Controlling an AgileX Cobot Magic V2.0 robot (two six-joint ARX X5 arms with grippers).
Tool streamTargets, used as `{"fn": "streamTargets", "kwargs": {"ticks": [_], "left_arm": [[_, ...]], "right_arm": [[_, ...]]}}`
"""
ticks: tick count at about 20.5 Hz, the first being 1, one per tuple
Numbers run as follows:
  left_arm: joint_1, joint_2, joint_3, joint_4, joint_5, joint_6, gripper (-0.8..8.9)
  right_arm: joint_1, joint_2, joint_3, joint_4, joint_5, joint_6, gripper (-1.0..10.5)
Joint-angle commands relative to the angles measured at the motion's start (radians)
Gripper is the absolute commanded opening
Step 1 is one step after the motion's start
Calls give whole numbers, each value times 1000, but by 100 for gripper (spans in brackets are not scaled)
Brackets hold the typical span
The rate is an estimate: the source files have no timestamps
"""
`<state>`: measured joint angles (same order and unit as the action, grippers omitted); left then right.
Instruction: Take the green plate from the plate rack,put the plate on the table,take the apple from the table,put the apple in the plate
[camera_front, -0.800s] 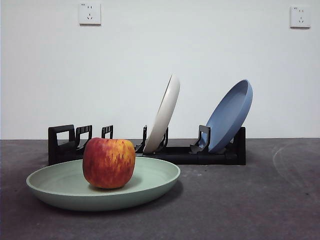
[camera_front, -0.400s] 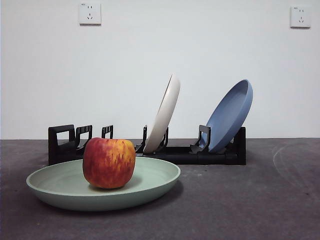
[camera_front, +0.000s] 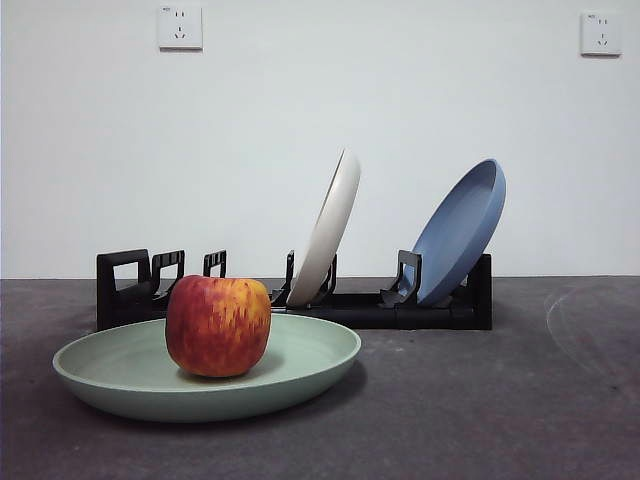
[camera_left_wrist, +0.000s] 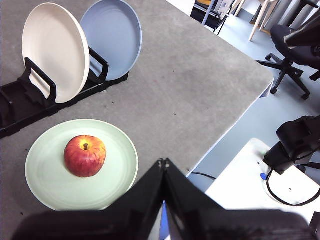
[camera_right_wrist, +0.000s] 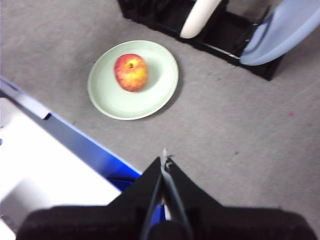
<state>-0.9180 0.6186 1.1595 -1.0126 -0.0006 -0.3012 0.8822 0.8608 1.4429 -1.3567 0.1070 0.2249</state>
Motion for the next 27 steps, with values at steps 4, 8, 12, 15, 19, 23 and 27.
{"fn": "streamTargets", "kwargs": {"ticks": [4, 8, 12, 15, 19, 23, 27], "left_arm": [[16, 12, -4, 5, -3, -9, -4], [116, 8, -4, 5, 2, -1, -4], [378, -10, -23, 43, 1, -4, -4], [599, -50, -125, 218, 3, -5, -4], [756, -171, -431, 589, 101, -4, -4], [792, -332, -776, 932, 106, 17, -4], [811, -494, -1020, 1037, 105, 80, -4]], "right_arm": [[1, 0, -8, -21, 51, 0, 0], [1, 0, -8, -21, 83, 0, 0], [1, 0, -8, -21, 95, 0, 0], [1, 0, -8, -21, 95, 0, 0], [1, 0, -8, -21, 95, 0, 0], [1, 0, -8, -21, 95, 0, 0], [1, 0, -8, -21, 95, 0, 0]]}}
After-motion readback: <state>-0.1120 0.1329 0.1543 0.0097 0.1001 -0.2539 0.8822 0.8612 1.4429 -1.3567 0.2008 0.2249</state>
